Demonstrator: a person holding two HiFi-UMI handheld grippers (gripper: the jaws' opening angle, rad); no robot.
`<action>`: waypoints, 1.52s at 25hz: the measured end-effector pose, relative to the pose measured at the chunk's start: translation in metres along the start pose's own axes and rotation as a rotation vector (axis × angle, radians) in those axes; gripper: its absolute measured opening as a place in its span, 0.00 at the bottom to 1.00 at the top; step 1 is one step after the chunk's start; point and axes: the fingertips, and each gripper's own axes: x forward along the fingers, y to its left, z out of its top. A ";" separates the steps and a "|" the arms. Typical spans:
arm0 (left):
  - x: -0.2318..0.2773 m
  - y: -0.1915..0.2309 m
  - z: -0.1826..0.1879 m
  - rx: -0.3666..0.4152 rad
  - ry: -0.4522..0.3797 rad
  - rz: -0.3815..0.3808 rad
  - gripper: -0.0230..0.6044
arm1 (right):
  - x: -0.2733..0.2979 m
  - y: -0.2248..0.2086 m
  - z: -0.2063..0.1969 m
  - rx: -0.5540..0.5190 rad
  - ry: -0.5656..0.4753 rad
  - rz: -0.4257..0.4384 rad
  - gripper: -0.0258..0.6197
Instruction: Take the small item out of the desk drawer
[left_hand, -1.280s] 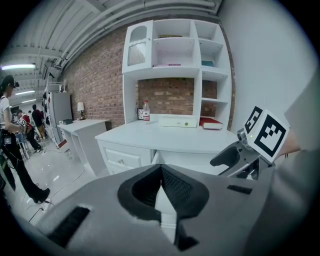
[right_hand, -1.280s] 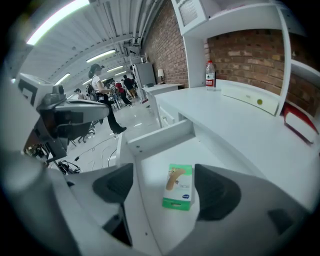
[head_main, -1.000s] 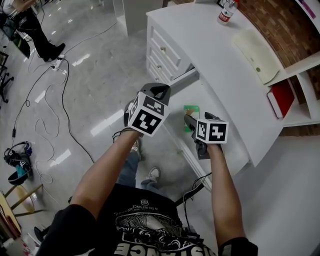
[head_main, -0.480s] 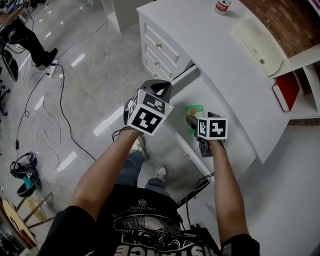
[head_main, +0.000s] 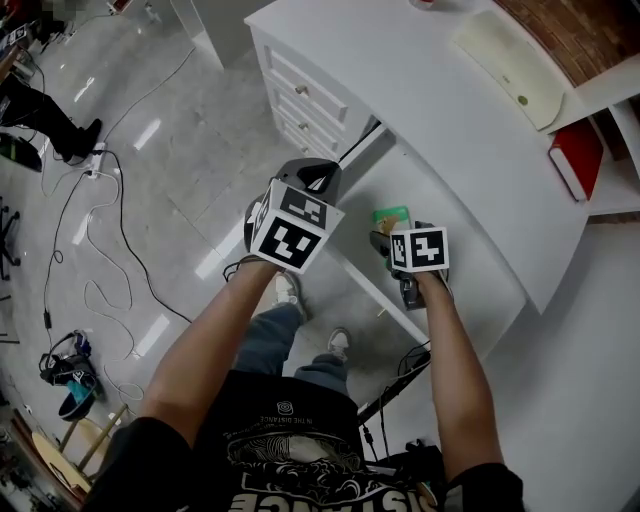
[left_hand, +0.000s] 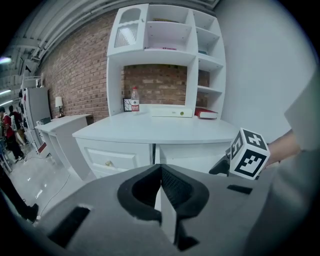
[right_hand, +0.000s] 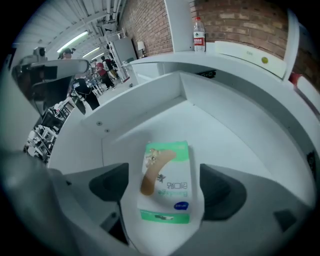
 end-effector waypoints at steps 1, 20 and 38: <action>0.002 0.001 0.000 0.002 0.002 -0.002 0.05 | 0.002 -0.002 0.001 -0.003 0.005 -0.005 0.73; 0.022 0.011 0.006 0.055 0.021 -0.060 0.05 | 0.019 -0.007 -0.004 -0.011 0.073 -0.103 0.66; 0.011 0.004 0.019 0.080 0.014 -0.060 0.05 | 0.001 -0.002 0.006 0.023 0.010 -0.085 0.58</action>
